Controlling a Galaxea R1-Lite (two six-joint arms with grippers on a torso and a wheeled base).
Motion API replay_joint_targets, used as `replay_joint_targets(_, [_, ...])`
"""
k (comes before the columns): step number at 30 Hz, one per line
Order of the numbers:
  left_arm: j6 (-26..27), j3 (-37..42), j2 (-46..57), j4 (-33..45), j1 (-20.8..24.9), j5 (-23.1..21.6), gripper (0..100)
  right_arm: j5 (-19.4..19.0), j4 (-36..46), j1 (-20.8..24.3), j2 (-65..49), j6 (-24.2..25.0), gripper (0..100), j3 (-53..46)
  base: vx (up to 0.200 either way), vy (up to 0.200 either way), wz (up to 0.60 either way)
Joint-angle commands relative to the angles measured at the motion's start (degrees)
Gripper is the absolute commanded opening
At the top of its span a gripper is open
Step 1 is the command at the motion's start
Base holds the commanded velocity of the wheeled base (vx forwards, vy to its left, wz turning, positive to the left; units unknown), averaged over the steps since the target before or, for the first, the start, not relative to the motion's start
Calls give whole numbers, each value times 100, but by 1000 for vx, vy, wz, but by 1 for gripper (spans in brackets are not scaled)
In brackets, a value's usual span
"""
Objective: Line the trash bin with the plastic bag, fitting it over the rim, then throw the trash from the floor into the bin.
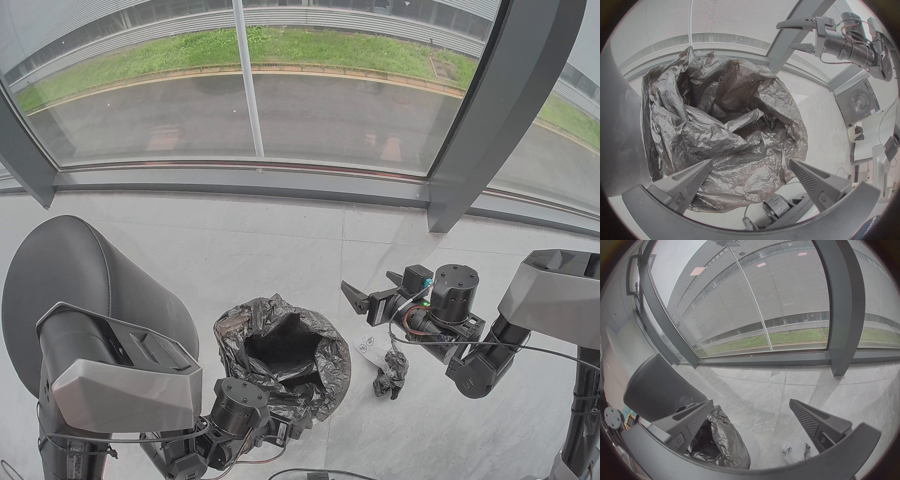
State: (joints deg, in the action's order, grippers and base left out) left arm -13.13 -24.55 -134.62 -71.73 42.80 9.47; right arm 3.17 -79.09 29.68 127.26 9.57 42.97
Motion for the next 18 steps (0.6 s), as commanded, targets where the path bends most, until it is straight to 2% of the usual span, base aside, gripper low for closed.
replay_joint_targets(1, [-5, 38, 59, -8, 0, 2, 100, -1, -1, 2, 10, 1, 100, 1, 0, 0, 0])
replay_joint_targets(11, [-5, -129, 1236, 353, 150, 2, 100, 8, -10, 2, 45, -8, 100, 9, 0, 0, 0])
replay_joint_targets(18, [3, -533, 1131, 608, 114, 2, 100, 8, -10, 2, 54, -8, 100, 9, 0, 0, 0])
